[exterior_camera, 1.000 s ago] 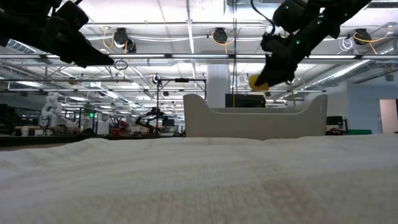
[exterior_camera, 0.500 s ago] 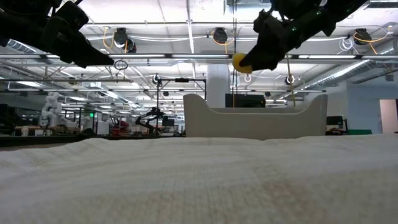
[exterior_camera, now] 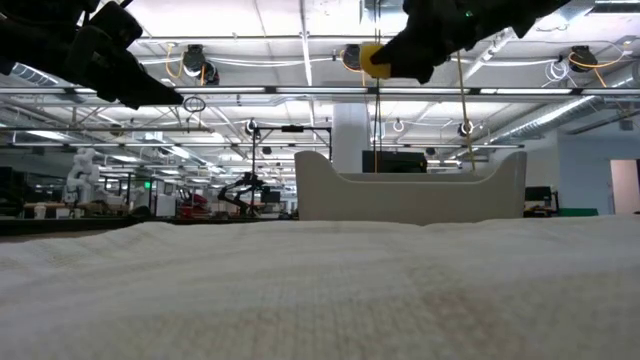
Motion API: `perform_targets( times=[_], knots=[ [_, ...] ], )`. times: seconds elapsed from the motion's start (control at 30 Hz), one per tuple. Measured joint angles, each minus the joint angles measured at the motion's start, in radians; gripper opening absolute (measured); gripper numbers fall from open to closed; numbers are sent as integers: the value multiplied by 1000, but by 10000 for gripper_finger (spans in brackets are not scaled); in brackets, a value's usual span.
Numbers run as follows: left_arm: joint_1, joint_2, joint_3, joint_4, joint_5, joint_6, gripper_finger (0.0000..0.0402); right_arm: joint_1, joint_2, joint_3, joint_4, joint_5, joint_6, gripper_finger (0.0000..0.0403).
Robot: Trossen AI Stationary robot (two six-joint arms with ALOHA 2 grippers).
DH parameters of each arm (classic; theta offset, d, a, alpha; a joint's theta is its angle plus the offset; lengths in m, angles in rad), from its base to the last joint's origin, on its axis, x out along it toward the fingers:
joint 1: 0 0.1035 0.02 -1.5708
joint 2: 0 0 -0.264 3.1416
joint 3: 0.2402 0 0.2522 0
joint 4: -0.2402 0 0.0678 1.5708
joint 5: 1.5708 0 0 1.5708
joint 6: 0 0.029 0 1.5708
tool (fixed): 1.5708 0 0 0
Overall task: Pick and placing Produce into tupperware
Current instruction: Put the lemon into the gray bin
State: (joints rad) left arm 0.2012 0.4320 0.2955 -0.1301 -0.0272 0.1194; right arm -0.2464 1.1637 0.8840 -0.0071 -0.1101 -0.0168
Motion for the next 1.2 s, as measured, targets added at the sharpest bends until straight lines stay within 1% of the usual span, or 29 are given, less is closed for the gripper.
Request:
perform_targets(
  times=[0.4, 0.53, 0.7, 0.77, 0.87, 1.0, 1.2],
  knots=[
    [0, 0, 0, 0, 0, -1, 21, 89, 0, 37, -22, 6, 4, 187],
    [0, 0, 0, 0, 0, -1, 21, 120, 0, 38, -39, 50, 21, 187],
    [0, 0, 0, 0, 0, -1, 21, 126, 4, 75, -110, 60, 35, 187],
    [0, 0, 0, 0, 0, -1, 21, 126, 14, 94, -111, 60, 38, 187],
    [0, 0, 0, 0, 0, -1, 21, 130, 19, 144, -199, 66, 42, 187],
    [0, 0, 0, -1, 0, -4, 21, 143, 50, 236, -369, 139, 34, 187],
    [0, 0, 0, -4, 0, -9, 21, 164, 100, 316, -459, 136, 35, 187]
  ],
)
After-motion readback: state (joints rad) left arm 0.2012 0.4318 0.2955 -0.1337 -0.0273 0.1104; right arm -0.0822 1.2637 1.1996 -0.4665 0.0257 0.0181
